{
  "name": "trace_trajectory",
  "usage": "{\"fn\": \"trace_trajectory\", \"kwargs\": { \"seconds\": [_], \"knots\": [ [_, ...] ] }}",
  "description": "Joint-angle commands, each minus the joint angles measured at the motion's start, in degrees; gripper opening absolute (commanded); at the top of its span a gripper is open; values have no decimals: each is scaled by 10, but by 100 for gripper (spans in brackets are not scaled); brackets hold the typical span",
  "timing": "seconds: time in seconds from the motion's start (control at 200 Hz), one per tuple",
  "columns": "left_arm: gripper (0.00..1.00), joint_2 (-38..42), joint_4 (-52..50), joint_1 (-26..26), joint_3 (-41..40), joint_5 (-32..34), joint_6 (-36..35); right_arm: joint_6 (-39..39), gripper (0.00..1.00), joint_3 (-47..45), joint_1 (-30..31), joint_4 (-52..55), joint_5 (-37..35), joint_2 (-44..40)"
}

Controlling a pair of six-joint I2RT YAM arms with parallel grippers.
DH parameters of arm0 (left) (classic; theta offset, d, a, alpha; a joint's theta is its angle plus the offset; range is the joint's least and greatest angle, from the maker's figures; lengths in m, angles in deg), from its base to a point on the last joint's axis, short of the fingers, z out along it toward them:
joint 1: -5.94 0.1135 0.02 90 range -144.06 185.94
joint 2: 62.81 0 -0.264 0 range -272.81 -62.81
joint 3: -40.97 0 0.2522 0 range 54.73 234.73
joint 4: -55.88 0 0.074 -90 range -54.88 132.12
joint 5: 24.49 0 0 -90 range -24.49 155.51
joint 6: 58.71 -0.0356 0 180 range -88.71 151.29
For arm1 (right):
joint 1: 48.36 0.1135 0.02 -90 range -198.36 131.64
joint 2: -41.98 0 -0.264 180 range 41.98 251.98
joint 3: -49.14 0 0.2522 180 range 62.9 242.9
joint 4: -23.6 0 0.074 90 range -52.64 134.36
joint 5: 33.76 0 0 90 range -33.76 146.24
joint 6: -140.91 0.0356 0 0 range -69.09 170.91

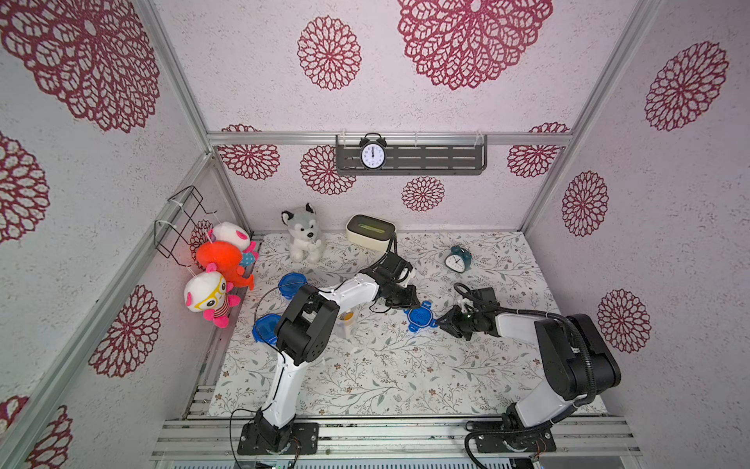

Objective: Pack away toiletry kits
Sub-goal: Pick up the lid from the center of the board.

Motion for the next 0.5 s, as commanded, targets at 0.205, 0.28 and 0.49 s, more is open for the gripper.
{"fn": "trace_trajectory", "kwargs": {
  "seconds": [0.205, 0.28, 0.49],
  "knots": [
    [12, -58, -30, -13, 31, -13, 2, 61, 24, -36, -2, -110, 11, 28],
    [11, -65, -33, -14, 34, -13, 3, 74, 22, -39, 1, -140, 21, 39],
    [8, -77, -37, -15, 35, -15, 4, 86, 20, -28, 12, -179, 31, 52]
  ]
}}
